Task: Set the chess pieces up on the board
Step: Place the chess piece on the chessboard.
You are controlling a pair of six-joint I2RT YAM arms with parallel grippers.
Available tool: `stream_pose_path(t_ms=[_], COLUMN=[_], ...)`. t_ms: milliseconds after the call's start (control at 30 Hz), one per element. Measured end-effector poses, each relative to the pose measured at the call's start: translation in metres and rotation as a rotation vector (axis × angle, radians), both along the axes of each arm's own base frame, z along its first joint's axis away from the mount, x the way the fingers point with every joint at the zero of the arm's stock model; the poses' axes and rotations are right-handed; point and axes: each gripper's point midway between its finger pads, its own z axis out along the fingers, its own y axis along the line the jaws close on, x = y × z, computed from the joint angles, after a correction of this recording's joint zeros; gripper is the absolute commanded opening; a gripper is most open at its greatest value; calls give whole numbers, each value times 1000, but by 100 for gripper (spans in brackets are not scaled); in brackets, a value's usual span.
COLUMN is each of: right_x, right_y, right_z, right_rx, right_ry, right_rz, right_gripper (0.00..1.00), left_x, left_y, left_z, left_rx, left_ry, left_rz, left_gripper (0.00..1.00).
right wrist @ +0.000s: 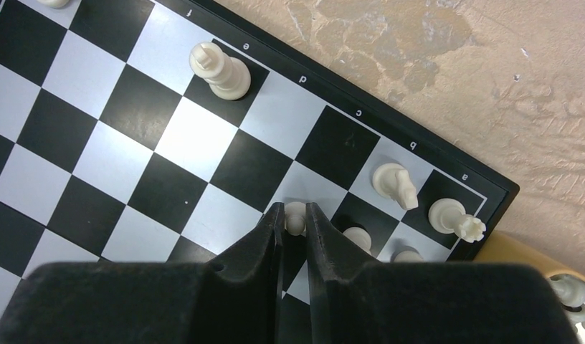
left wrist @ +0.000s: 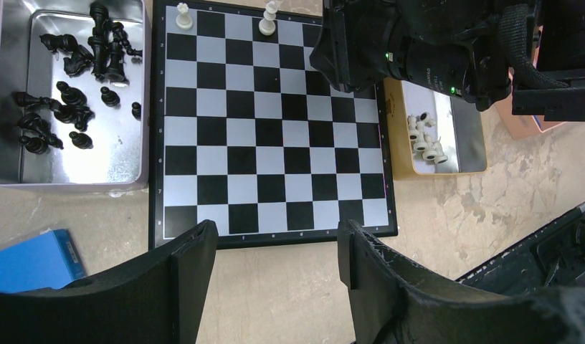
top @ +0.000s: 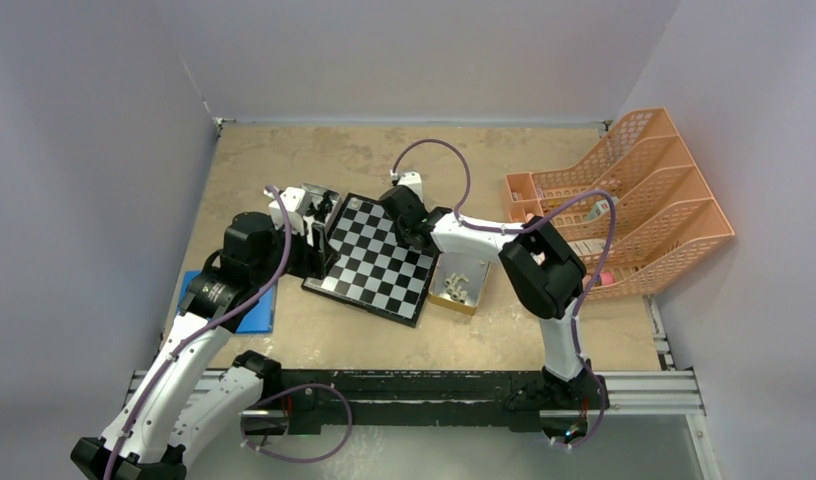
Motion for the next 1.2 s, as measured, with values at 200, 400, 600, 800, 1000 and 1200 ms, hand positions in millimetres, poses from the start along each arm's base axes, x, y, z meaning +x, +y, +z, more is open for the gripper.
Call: stream_pose_path(t_ms=[200, 400, 600, 800, 1000, 1200], right_x=[-1, 0, 3, 3, 3, 3], right_y=[-1, -1, 2, 2, 1, 1], right_z=[0, -1, 0, 0, -1, 0], right_rx=[-8, -12, -10, -12, -17, -18], right_ry=[4, 6, 0, -1, -1, 0], right_rz=[2, 4, 6, 5, 2, 2], right_gripper=[19, 18, 15, 15, 17, 29], left_x=[0, 0, 0, 0, 0, 0], left_y=[0, 0, 0, 0, 0, 0], left_z=[0, 0, 0, 0, 0, 0], left_rx=[0, 0, 0, 0, 1, 1], left_ry=[0, 0, 1, 1, 1, 1], left_rz=[0, 0, 0, 0, 0, 0], left_gripper=[62, 62, 62, 62, 62, 63])
